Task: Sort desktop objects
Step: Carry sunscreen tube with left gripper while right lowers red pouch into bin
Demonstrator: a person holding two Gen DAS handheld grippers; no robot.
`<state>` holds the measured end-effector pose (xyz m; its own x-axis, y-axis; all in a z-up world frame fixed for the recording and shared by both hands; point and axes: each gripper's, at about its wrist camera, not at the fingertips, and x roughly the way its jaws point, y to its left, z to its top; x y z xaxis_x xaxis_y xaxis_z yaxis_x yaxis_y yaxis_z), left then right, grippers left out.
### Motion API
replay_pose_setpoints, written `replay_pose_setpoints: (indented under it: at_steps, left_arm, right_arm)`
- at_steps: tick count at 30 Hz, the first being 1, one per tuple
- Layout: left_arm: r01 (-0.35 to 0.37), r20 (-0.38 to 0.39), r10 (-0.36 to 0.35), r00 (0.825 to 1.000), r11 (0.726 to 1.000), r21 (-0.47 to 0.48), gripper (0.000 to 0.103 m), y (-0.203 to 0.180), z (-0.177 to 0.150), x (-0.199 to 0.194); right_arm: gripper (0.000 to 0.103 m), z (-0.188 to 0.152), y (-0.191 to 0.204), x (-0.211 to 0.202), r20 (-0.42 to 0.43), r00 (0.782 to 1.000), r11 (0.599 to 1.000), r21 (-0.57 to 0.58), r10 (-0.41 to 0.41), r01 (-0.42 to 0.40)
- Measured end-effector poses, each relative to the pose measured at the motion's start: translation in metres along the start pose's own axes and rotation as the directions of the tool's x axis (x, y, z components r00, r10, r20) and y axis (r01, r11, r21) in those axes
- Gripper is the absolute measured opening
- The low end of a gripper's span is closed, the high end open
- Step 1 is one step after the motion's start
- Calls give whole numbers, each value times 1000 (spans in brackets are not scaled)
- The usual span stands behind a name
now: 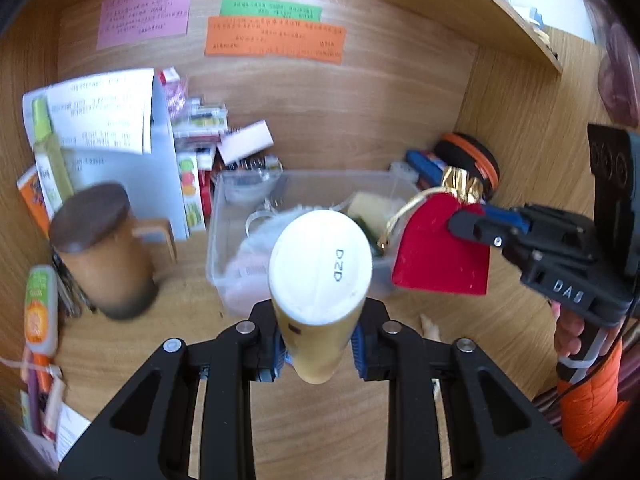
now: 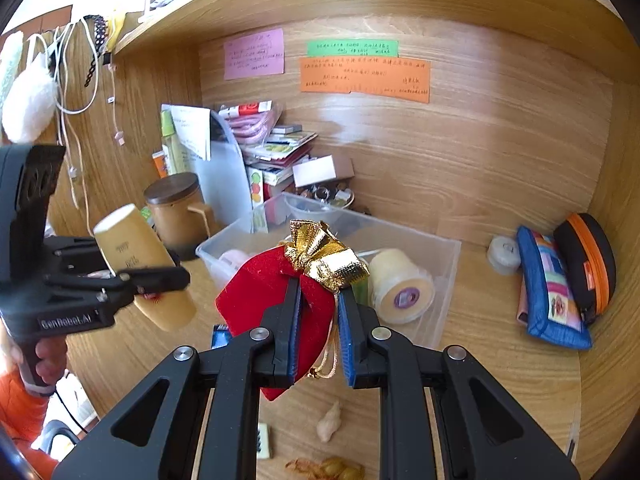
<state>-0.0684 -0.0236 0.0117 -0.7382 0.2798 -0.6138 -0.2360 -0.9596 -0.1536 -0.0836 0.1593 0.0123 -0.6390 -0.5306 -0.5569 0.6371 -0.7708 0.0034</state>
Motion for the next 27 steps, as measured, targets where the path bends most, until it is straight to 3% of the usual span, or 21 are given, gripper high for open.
replay_pose_setpoints:
  at_steps: [12, 19, 27]
  left_arm:
    - [17, 20, -18, 1000, 1000, 3, 26, 11, 52, 22]
    - [32, -36, -32, 999, 1000, 1, 26, 15, 56, 56]
    - [44, -100, -44, 994, 999, -4, 25, 17, 51, 86]
  right_arm:
    - [15, 27, -15, 41, -14, 1000, 1000, -10, -17, 16]
    - [15, 26, -14, 70, -57, 998, 1000, -25, -9, 8]
    - [15, 16, -4, 87, -80, 995, 992, -114, -62, 53]
